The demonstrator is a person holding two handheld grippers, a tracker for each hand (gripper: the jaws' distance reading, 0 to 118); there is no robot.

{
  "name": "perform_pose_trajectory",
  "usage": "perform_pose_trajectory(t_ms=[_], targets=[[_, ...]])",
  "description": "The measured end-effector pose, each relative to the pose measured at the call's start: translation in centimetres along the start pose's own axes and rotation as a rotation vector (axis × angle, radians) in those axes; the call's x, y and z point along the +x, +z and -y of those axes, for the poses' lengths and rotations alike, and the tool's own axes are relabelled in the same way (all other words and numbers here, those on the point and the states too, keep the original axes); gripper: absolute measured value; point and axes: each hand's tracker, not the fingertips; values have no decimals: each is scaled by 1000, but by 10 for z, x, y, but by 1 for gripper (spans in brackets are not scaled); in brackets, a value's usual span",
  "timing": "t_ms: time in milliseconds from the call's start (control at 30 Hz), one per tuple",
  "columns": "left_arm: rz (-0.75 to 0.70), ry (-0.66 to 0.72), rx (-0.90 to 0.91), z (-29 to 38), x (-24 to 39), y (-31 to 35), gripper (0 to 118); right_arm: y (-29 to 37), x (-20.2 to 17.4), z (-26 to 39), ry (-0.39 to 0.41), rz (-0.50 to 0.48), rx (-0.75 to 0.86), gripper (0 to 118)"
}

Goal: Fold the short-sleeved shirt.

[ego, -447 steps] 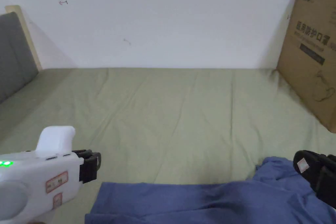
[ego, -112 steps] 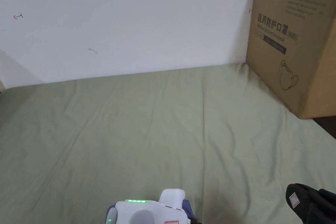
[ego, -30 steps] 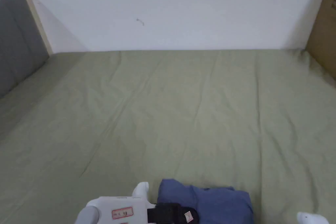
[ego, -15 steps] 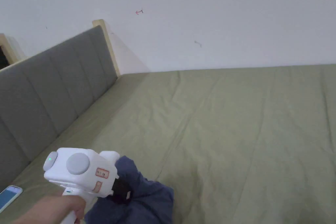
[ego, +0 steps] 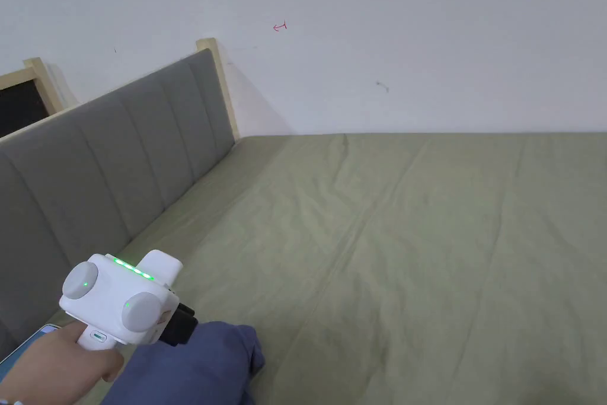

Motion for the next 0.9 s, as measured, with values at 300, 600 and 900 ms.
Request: perform_pose_trajectory(t_ms=[300,600,900], targets=[[585,225,48,8,129,80,2,2,-2,-5,31,13,-13,7],[695,401,692,-6,214,251,1,70,-19,-29,168,79,274,7],[322,400,1082,-1,258,343,1,116,-31,-11,391,169,828,7]])
